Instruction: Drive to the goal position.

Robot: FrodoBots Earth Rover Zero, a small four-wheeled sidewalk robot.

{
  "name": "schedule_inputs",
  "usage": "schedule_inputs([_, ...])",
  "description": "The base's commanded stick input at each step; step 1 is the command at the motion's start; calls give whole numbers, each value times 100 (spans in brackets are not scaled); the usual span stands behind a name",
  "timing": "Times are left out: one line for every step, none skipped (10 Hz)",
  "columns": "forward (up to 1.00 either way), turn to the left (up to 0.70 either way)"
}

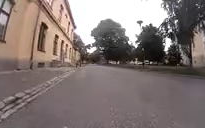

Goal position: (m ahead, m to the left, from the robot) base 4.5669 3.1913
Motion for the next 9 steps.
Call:
schedule_inputs([70,0])
schedule_inputs([70,0])
schedule_inputs([70,0])
schedule_inputs([70,0])
schedule_inputs([70,0])
schedule_inputs([70,0])
schedule_inputs([70,0])
schedule_inputs([70,0])
schedule_inputs([70,0])
